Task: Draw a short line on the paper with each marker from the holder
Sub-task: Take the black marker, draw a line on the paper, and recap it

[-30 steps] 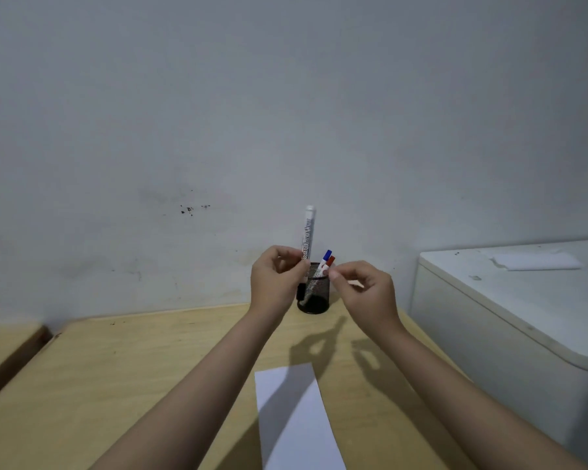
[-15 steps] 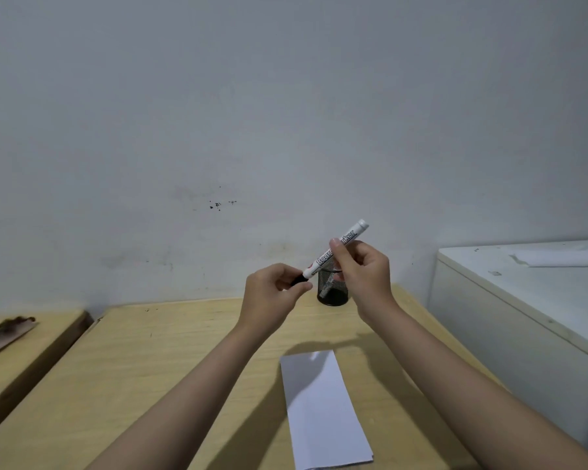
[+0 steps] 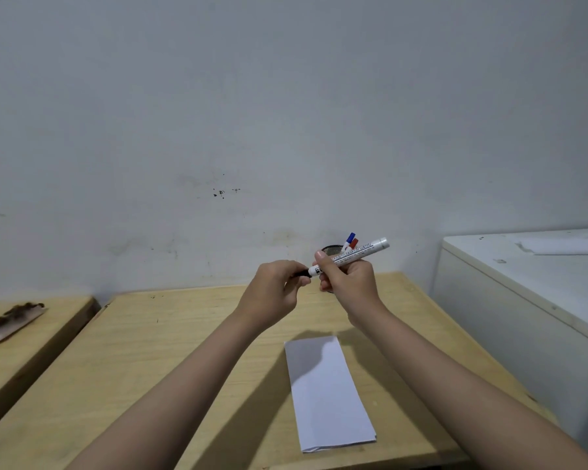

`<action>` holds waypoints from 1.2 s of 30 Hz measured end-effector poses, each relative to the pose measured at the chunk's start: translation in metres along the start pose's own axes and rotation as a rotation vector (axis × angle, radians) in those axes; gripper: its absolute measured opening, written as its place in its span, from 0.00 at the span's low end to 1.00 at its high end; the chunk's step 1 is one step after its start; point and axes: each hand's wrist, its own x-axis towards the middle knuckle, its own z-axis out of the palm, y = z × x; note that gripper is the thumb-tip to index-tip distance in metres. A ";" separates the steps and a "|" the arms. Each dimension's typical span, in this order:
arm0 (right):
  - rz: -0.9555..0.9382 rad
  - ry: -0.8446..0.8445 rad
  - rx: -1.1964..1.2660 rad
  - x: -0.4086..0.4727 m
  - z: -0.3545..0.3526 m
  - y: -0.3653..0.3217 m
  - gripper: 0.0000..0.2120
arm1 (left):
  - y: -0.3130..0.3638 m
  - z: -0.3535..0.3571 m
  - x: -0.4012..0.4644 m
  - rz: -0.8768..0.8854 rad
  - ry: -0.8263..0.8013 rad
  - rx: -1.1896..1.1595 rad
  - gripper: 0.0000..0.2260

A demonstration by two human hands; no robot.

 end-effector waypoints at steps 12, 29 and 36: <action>-0.015 0.264 0.148 0.009 -0.007 0.020 0.11 | -0.041 -0.003 -0.002 -0.175 -0.051 -0.010 0.07; 0.012 0.061 -0.154 0.011 -0.027 0.065 0.13 | -0.104 0.036 0.005 -0.627 -0.430 0.056 0.03; 0.038 0.002 -0.127 0.008 -0.024 0.082 0.11 | -0.119 0.047 -0.015 -0.712 -0.409 -0.114 0.06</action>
